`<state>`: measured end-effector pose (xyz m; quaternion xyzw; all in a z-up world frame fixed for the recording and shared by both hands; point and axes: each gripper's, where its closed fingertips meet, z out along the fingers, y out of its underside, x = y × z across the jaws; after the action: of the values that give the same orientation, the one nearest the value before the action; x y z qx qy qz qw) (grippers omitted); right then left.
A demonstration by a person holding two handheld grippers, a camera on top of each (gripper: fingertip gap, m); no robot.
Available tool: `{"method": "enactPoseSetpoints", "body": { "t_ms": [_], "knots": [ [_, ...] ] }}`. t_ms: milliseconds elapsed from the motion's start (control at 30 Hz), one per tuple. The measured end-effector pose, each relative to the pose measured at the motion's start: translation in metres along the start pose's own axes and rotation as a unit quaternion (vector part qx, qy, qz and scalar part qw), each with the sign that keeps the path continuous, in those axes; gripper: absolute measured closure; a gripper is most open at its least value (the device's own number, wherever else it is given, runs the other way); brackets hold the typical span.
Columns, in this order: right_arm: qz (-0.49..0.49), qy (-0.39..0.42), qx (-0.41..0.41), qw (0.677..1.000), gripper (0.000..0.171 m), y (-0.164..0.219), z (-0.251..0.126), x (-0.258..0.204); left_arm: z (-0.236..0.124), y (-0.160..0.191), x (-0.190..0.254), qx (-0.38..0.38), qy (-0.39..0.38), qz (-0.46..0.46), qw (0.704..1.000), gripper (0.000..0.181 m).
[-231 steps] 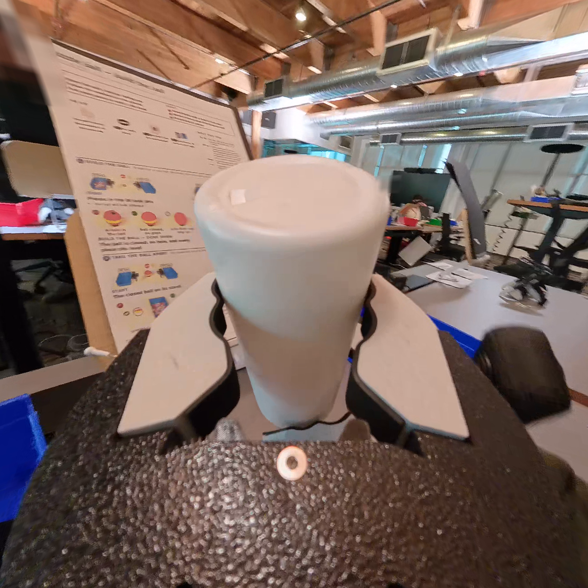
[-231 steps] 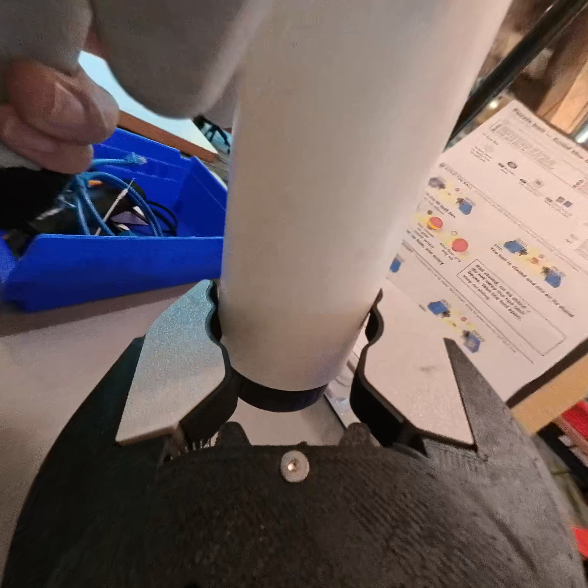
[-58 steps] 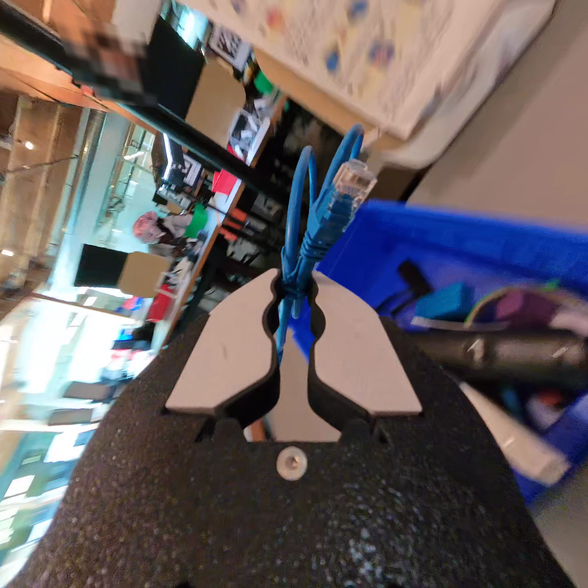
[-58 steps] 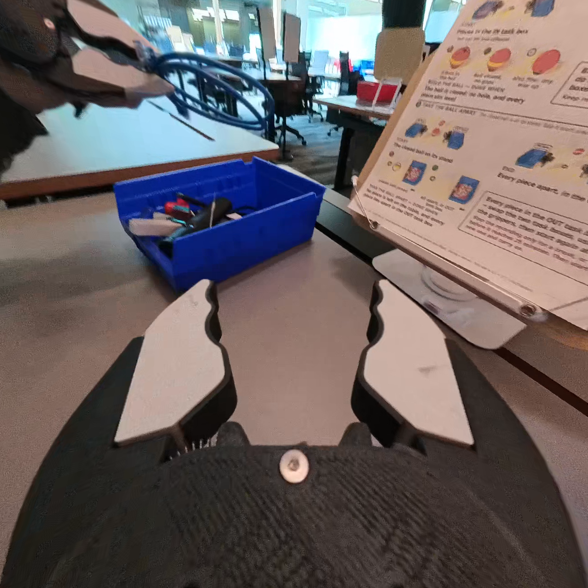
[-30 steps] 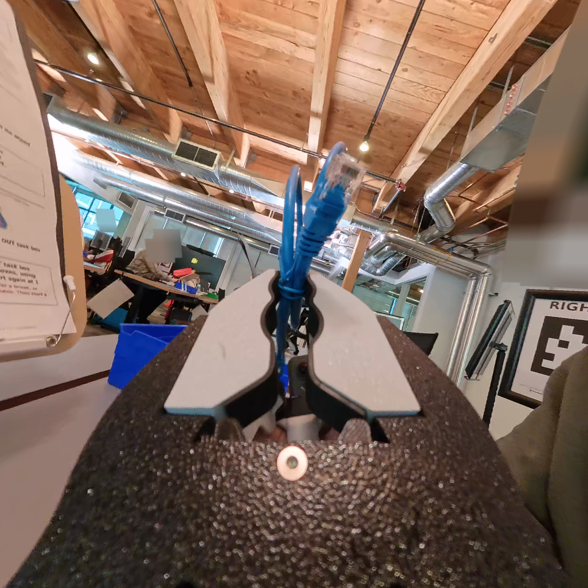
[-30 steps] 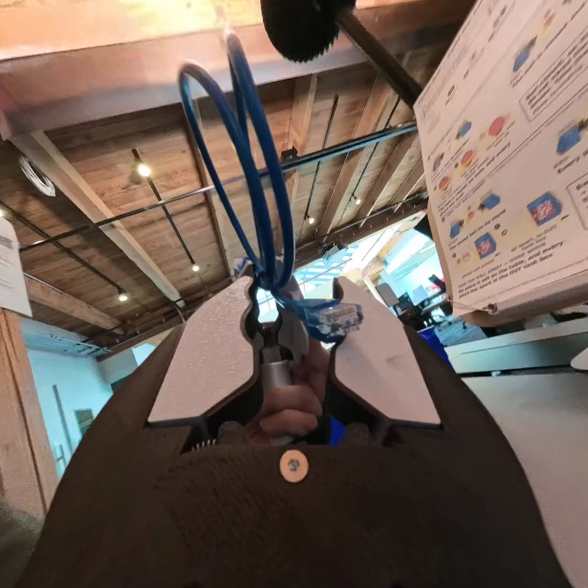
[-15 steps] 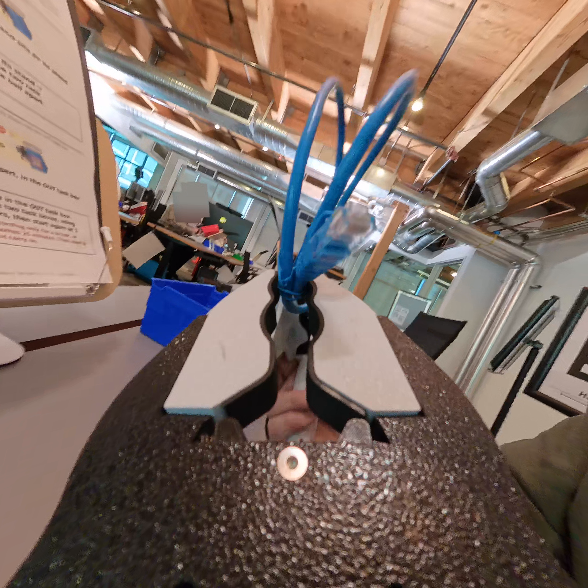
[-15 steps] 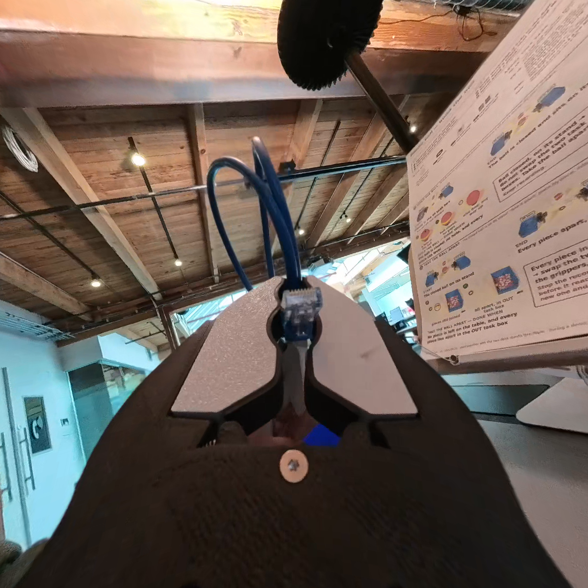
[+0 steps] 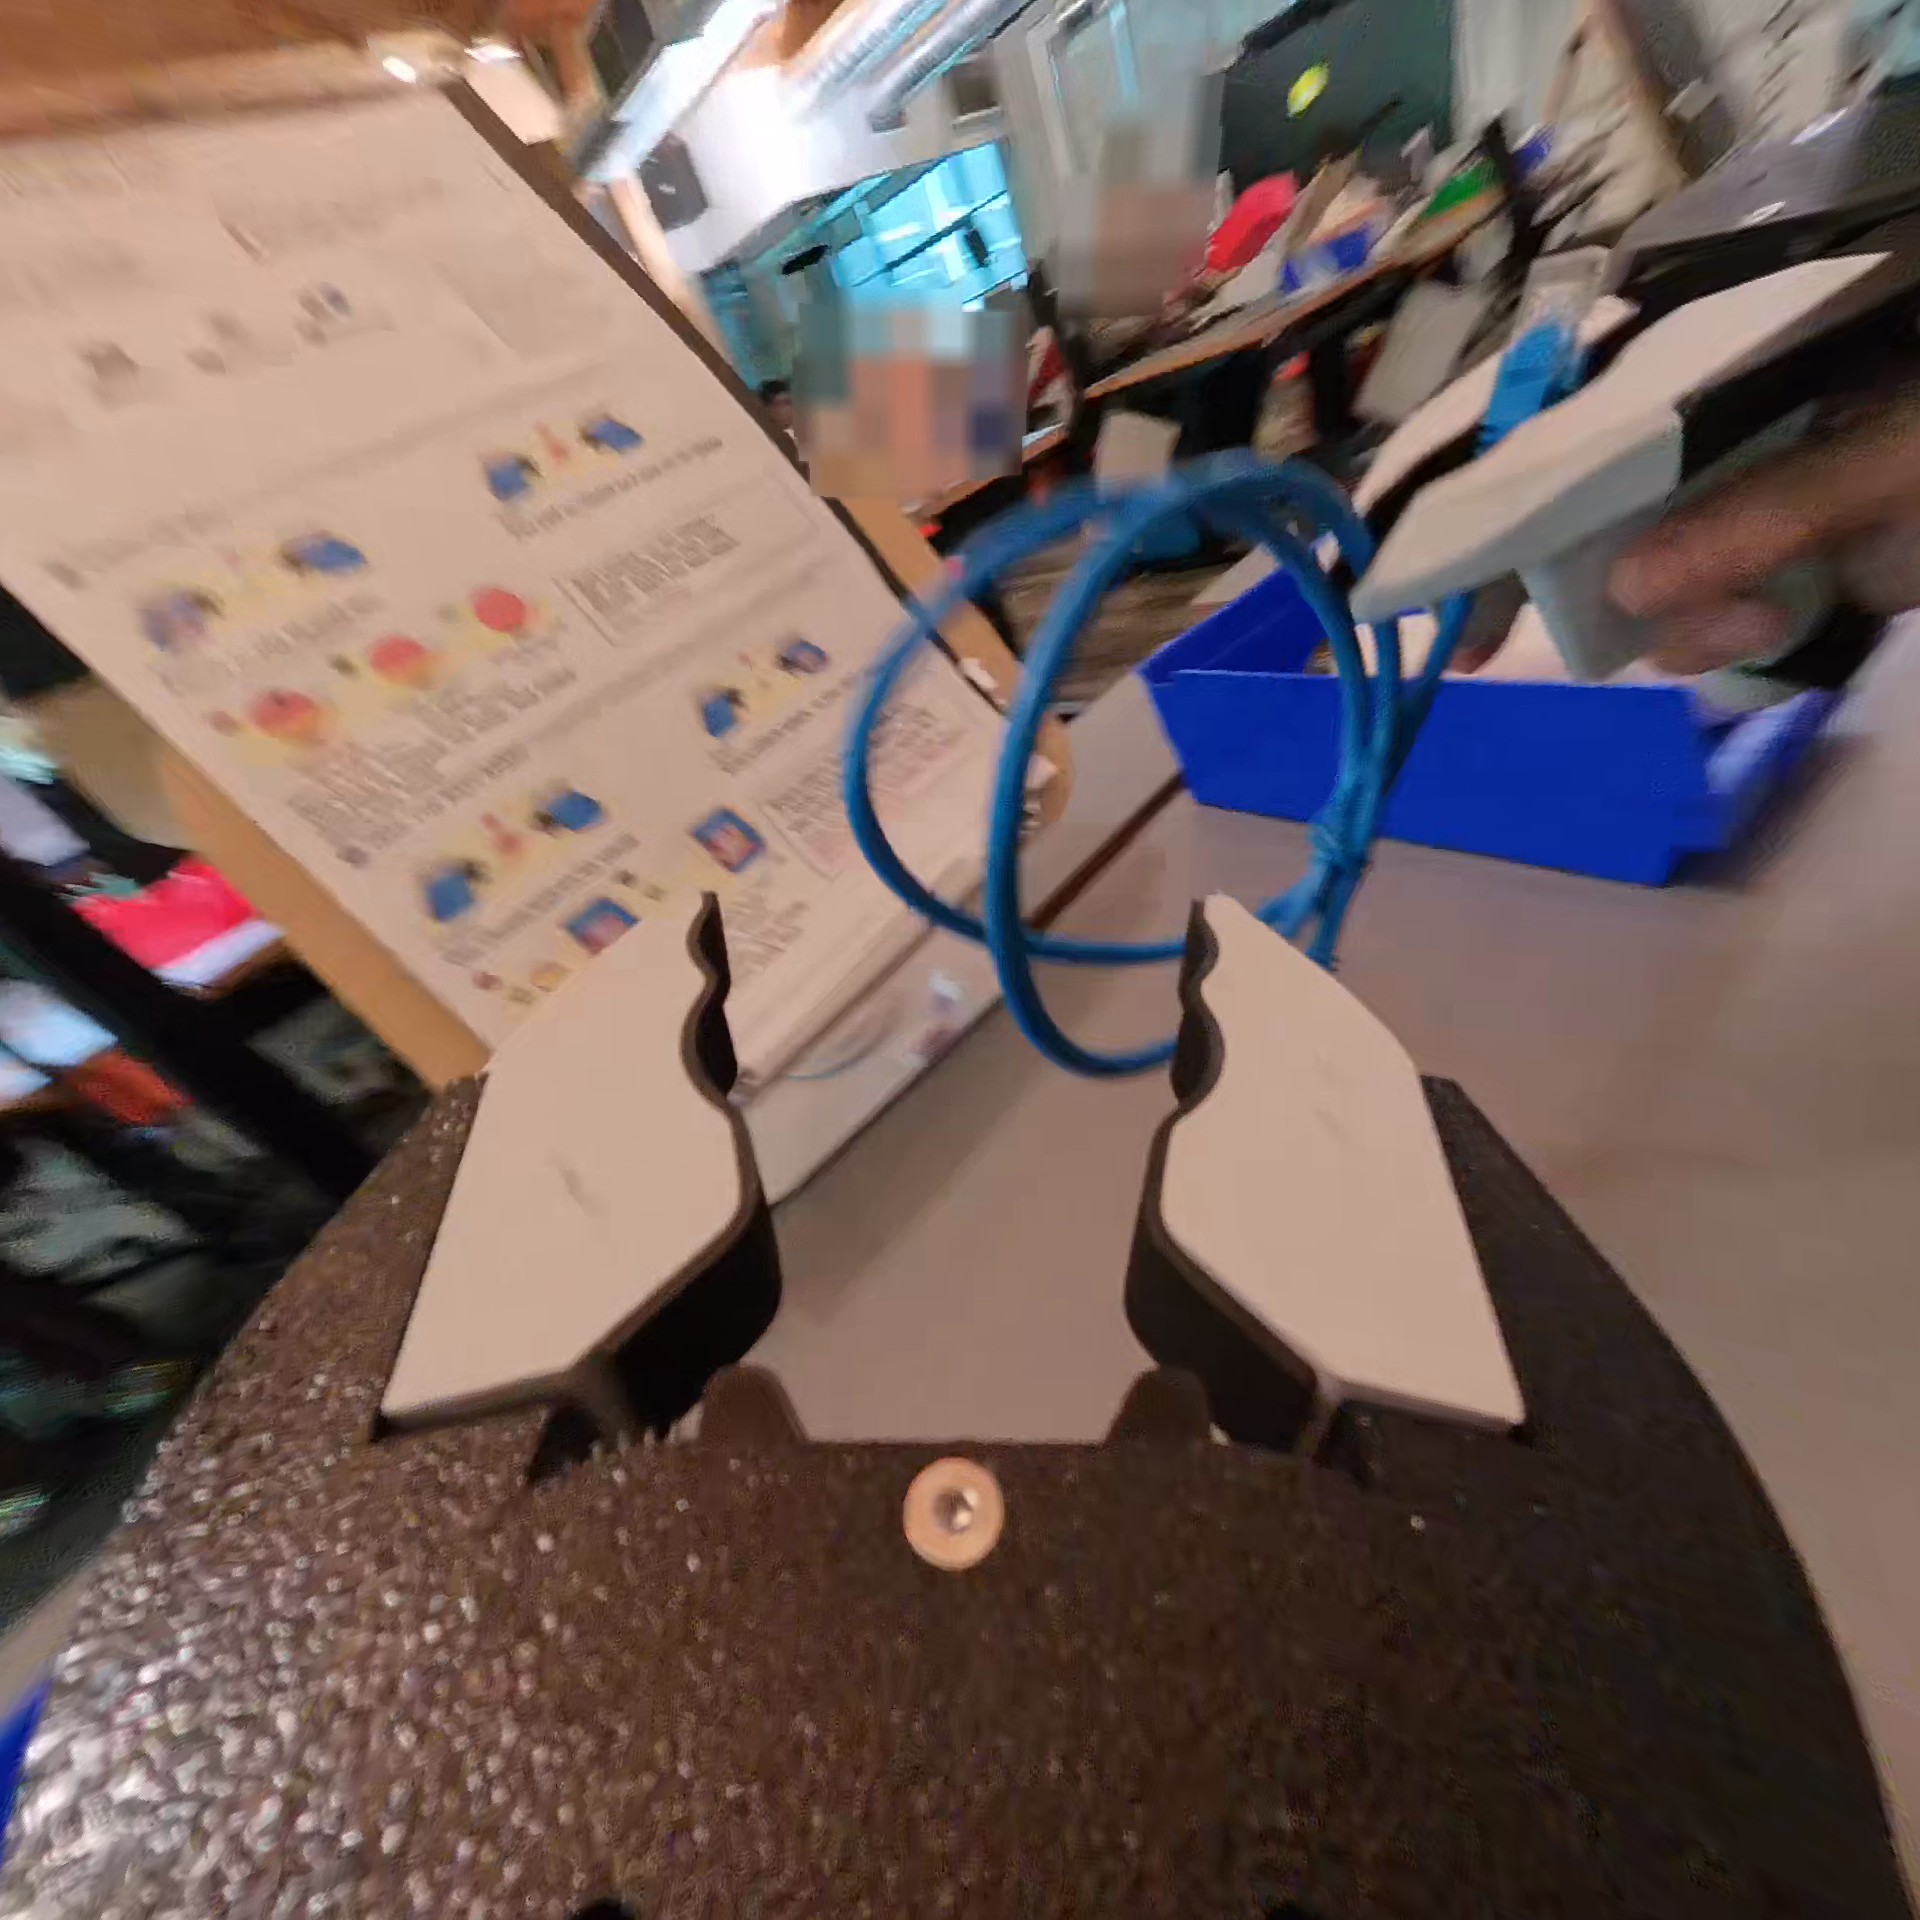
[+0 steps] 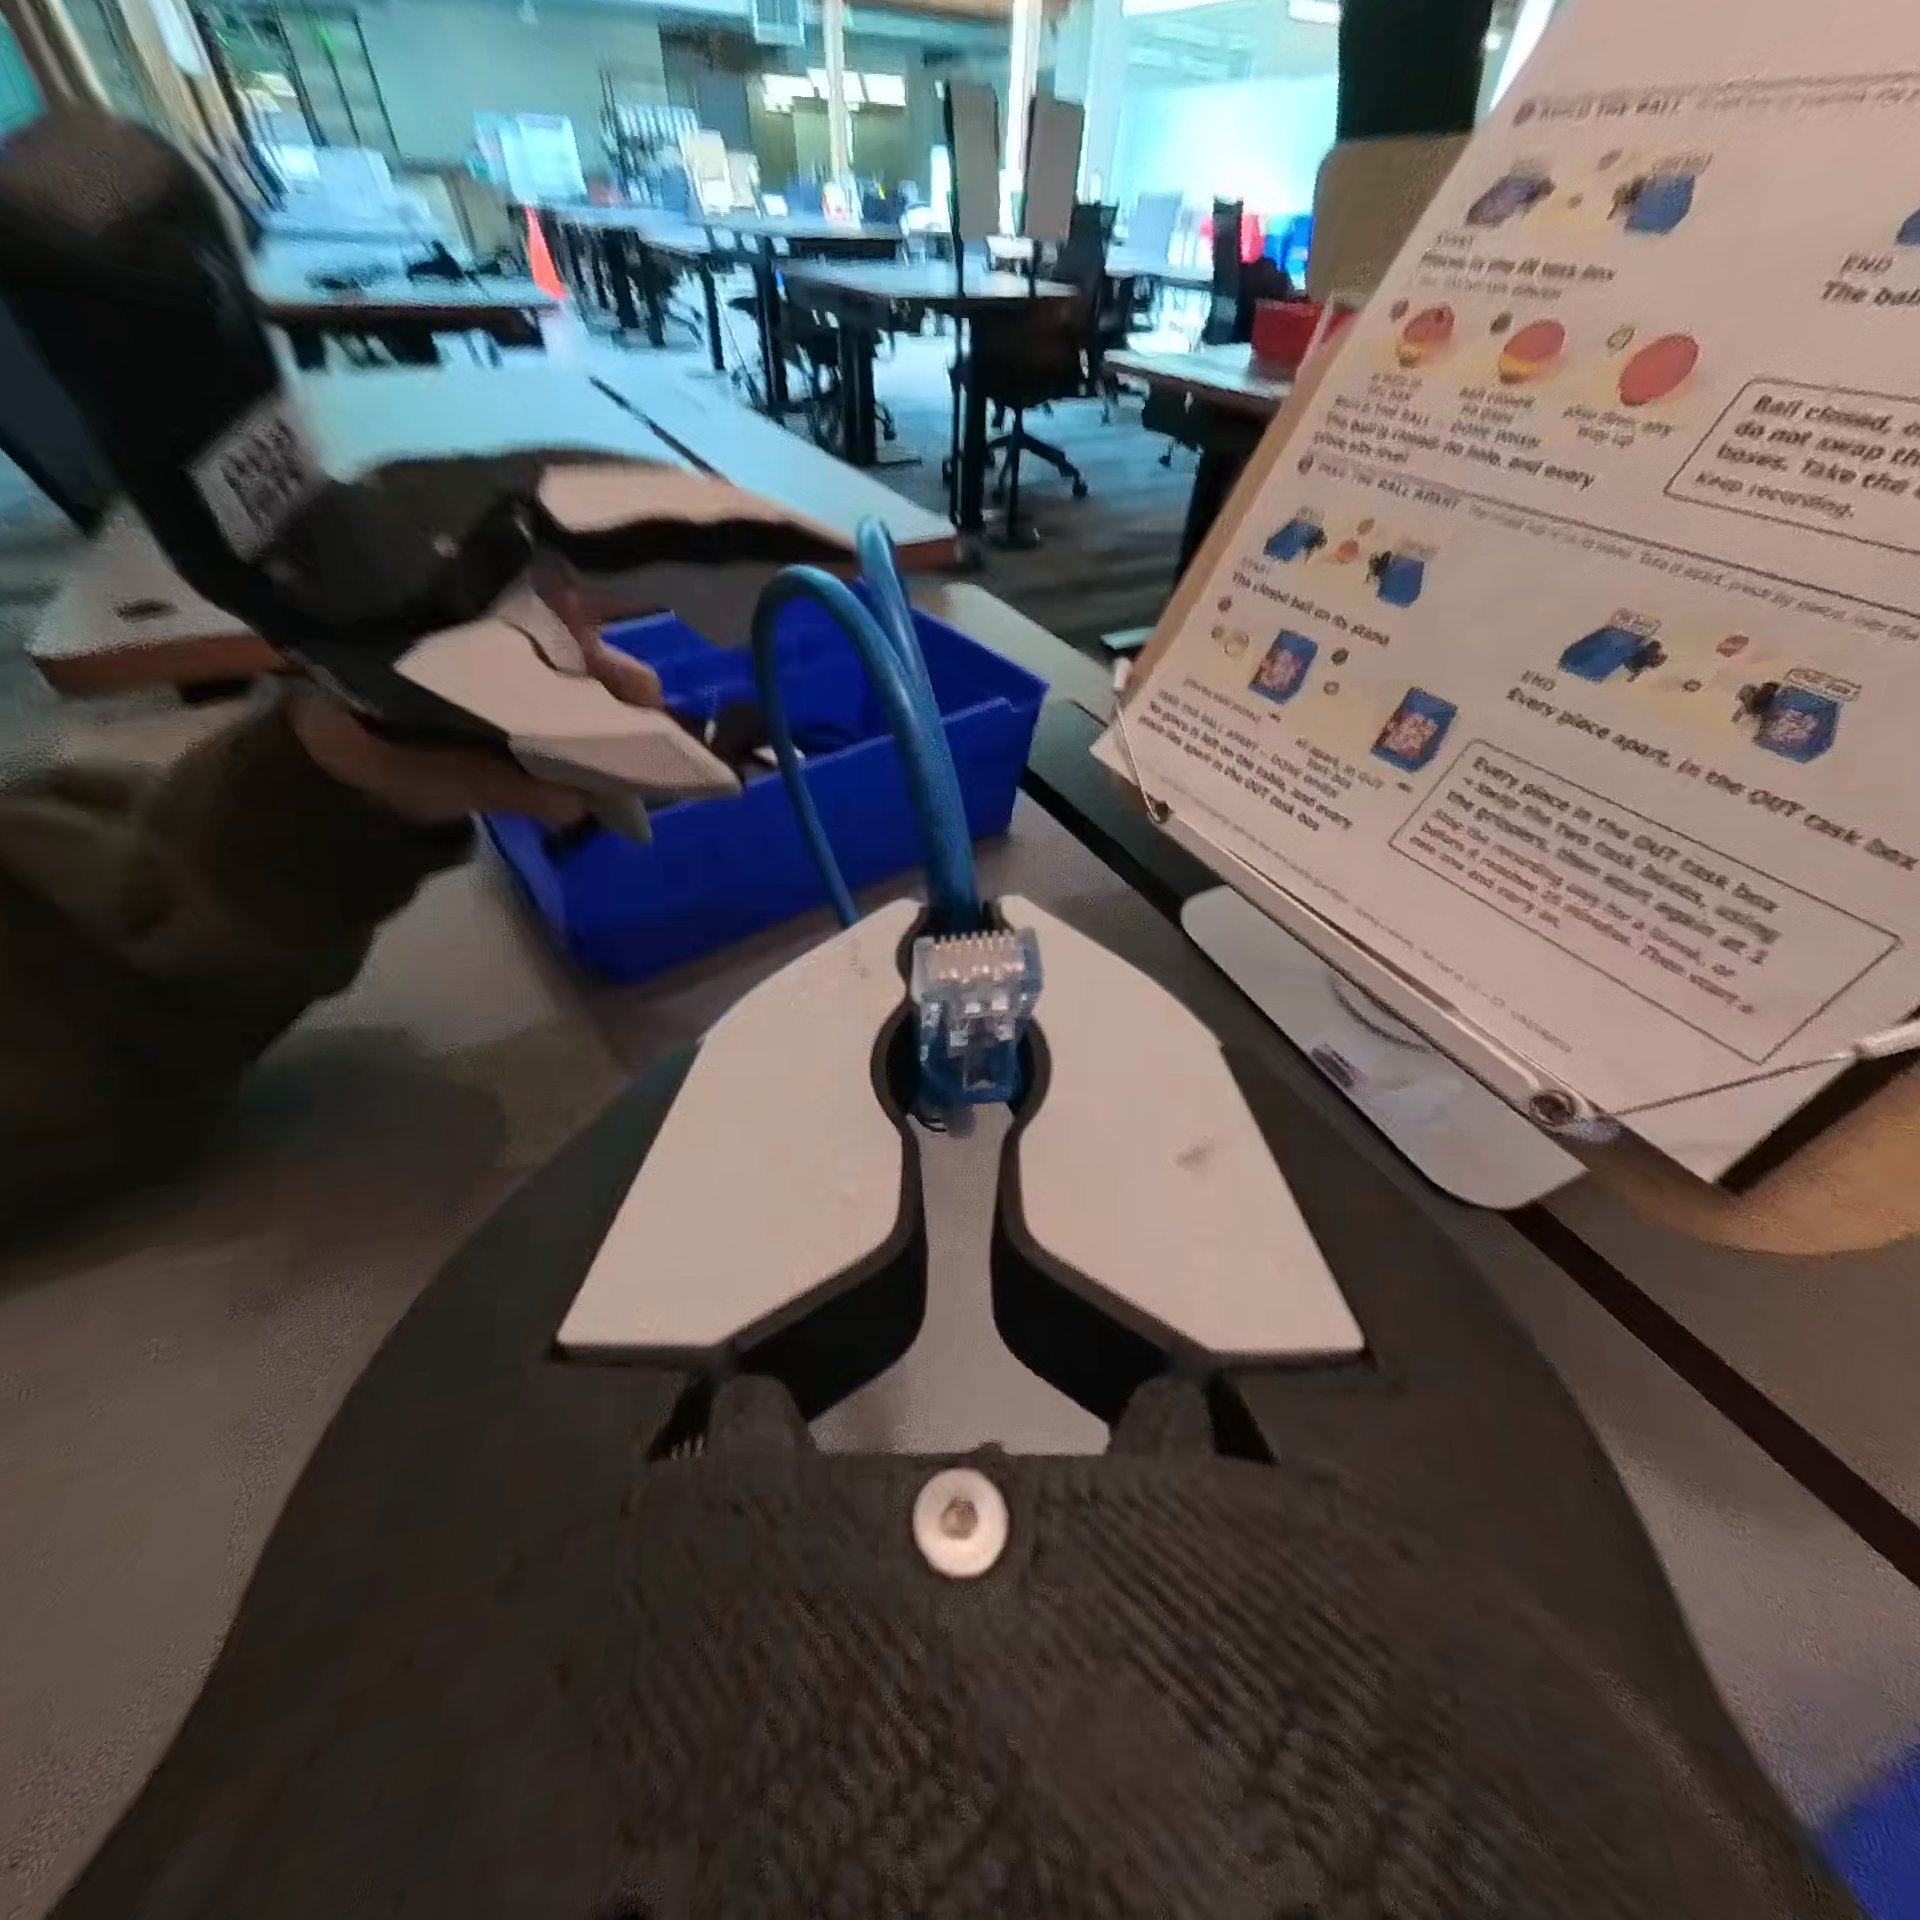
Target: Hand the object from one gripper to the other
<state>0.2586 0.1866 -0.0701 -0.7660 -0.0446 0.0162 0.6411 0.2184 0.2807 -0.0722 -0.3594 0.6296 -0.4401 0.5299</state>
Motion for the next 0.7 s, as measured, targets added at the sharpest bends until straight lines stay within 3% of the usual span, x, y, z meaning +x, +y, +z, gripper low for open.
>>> {"method": "enactPoseSetpoints", "body": {
  "t_ms": [67, 133, 233, 300, 467, 500, 533, 567, 700],
  "knots": [
    [-0.025, 0.032, -0.053, 0.998, 0.162, 0.01, -0.001, 0.004, -0.001, -0.027, 0.01, 0.008, -0.01, 0.049, 0.999, 0.101],
    [-0.055, 0.033, -0.081, 0.995, 0.163, 0.014, -0.005, -0.001, 0.004, -0.042, 0.036, 0.006, 0.029, 0.088, 0.996, 0.115],
    [-0.089, 0.036, -0.12, 0.988, 0.162, 0.021, -0.006, -0.007, 0.021, -0.016, 0.06, -0.094, 0.064, 0.169, 0.979, 0.119],
    [-0.114, 0.033, -0.138, 0.983, 0.162, 0.025, -0.006, -0.011, 0.029, -0.003, 0.065, -0.118, 0.062, 0.211, 0.968, 0.127],
    [-0.117, -0.008, -0.14, 0.983, 0.162, 0.026, 0.002, -0.026, 0.037, 0.023, 0.079, -0.164, 0.09, 0.241, 0.952, 0.133],
    [-0.119, -0.006, -0.135, 0.984, 0.162, 0.024, 0.003, -0.027, 0.038, 0.028, 0.081, -0.169, 0.096, 0.244, 0.95, 0.138],
    [-0.119, -0.009, -0.137, 0.983, 0.162, 0.024, 0.005, -0.028, 0.039, 0.032, 0.085, -0.17, 0.107, 0.245, 0.948, 0.164],
    [-0.121, -0.014, -0.142, 0.982, 0.162, 0.025, 0.007, -0.031, 0.04, 0.034, 0.088, -0.168, 0.115, 0.242, 0.949, 0.171],
    [-0.131, 0.019, -0.123, 0.984, 0.161, 0.019, 0.009, -0.024, 0.043, 0.031, 0.081, -0.162, 0.096, 0.195, 0.963, 0.172]
  ]
}}
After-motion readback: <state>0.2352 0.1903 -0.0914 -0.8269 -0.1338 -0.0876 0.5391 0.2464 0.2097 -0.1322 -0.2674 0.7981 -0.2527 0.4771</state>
